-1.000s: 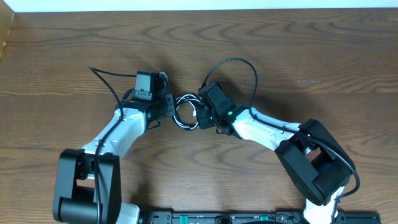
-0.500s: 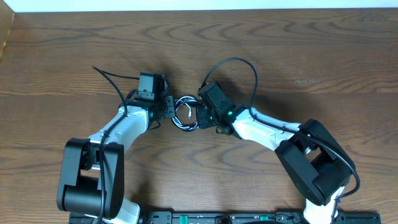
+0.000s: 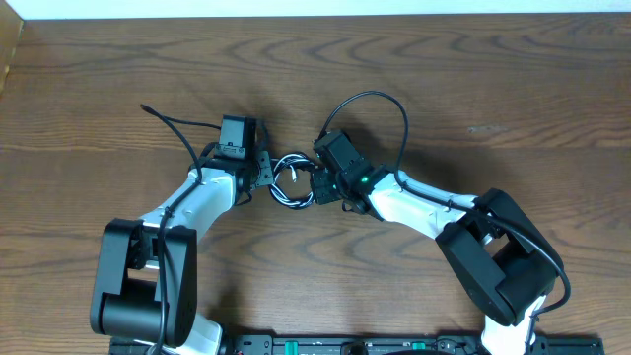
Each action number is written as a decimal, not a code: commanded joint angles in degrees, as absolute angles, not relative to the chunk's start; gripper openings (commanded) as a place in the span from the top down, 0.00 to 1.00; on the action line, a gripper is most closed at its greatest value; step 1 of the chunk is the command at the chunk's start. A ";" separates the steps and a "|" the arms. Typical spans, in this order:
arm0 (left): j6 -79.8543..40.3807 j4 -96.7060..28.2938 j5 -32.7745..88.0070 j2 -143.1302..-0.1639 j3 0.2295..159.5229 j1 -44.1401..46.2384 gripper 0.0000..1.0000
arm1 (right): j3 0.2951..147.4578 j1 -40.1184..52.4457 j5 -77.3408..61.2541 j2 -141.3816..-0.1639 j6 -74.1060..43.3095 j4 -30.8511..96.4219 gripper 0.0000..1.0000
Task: Untangle cables
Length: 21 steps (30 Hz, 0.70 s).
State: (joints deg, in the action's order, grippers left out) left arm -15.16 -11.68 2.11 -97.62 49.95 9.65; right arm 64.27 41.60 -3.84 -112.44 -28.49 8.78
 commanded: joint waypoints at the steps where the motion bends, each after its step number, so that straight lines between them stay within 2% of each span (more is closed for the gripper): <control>1: -15.79 -11.88 0.32 -97.97 49.12 9.41 0.58 | 63.99 41.95 -2.92 -113.08 -28.67 9.17 0.62; 21: -18.13 -11.90 1.04 -98.06 49.08 9.47 0.57 | 63.99 41.95 -2.92 -113.08 -28.67 9.17 0.57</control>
State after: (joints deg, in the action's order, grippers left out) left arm -17.61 -11.70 2.00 -97.62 49.95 9.65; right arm 64.25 41.60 -3.81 -112.44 -28.49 8.88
